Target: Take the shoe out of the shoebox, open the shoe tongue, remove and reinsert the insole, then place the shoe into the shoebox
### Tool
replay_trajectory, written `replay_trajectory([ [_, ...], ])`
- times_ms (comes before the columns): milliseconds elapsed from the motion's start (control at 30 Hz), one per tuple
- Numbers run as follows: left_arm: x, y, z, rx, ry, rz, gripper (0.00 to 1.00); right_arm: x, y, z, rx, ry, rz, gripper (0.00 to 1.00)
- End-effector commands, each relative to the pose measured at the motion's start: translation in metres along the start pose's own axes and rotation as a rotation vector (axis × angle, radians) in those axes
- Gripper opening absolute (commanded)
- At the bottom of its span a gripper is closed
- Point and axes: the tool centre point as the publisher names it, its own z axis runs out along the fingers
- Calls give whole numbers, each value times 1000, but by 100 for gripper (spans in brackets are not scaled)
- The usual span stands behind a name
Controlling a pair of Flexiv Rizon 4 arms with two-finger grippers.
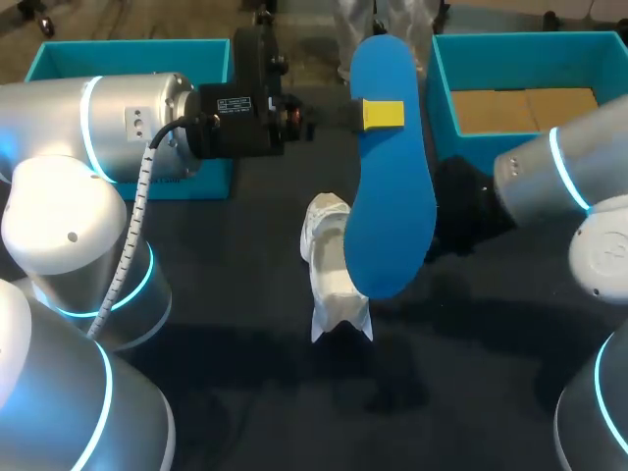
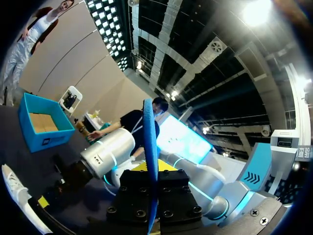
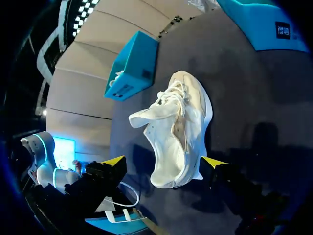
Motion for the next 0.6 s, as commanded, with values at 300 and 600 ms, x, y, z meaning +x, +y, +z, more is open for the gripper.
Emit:
replay_trajectory([
  [300, -1, 2, 1, 5, 2, 1, 0, -2, -2, -4, -21, 72, -13, 100],
  [600, -2, 2, 0, -10, -2, 19, 0, 21, 4, -35, -41, 284, -28, 100],
])
